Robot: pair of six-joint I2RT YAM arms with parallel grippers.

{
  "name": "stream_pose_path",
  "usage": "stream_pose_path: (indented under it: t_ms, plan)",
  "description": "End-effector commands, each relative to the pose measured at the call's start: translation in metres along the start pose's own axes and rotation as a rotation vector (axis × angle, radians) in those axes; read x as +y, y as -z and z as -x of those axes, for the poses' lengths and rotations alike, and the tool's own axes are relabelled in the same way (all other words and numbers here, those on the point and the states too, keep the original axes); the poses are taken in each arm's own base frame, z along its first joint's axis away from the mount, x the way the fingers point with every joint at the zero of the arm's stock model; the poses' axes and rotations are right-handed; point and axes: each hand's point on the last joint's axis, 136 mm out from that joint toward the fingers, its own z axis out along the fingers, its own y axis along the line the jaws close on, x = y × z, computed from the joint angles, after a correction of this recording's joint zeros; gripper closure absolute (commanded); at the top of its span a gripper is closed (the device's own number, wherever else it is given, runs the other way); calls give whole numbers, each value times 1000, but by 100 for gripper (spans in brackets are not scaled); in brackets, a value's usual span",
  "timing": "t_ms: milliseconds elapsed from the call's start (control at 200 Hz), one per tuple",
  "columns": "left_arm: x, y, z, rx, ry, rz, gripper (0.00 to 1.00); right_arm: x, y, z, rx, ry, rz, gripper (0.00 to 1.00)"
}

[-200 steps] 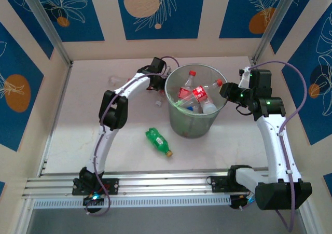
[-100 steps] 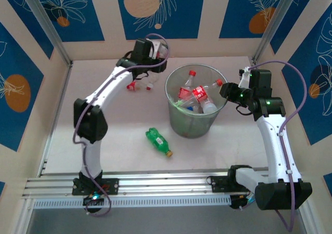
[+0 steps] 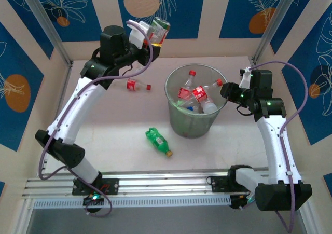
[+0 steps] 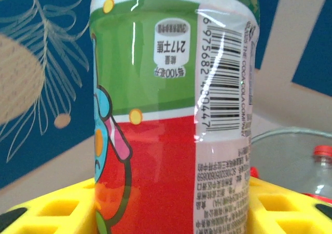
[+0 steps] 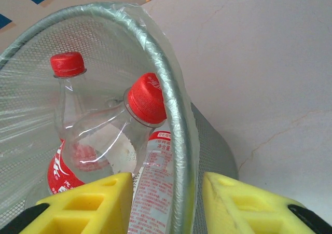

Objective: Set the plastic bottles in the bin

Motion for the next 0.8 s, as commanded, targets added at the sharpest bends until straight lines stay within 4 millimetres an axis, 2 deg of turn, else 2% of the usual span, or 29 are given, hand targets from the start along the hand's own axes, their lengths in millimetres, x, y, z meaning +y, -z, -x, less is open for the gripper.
stream_pose_path:
  t_ms: [0, 55, 105, 235, 345, 405, 525, 670, 795]
  plan:
    - [-52, 11, 21, -45, -108, -149, 49, 2, 4, -2, -2, 3, 14, 59]
    - [-75, 5, 23, -56, -155, -202, 49, 3, 4, -2, -3, 2, 18, 59]
    - [-88, -2, 25, -65, -166, -226, 49, 4, 5, -2, -2, 5, 20, 59]
    - [-101, -28, 28, -62, -134, -233, 53, 3, 6, -2, -3, 10, 14, 59]
    - [-121, -52, 19, -42, -158, -259, 53, 3, 6, -2, -5, 8, 15, 59]
    - [-130, -64, 10, -14, -166, -289, 53, 3, 6, -2, -4, 9, 16, 59]
    - [-144, -87, -22, 99, -160, -369, 54, 3, 5, -1, 0, 15, 14, 58]
    - [-148, -108, -60, 206, -182, -398, 55, 2, 5, -1, -1, 15, 12, 59]
    - [-152, -117, -84, 270, -159, -416, 56, 1, 3, -3, 2, 11, 12, 59]
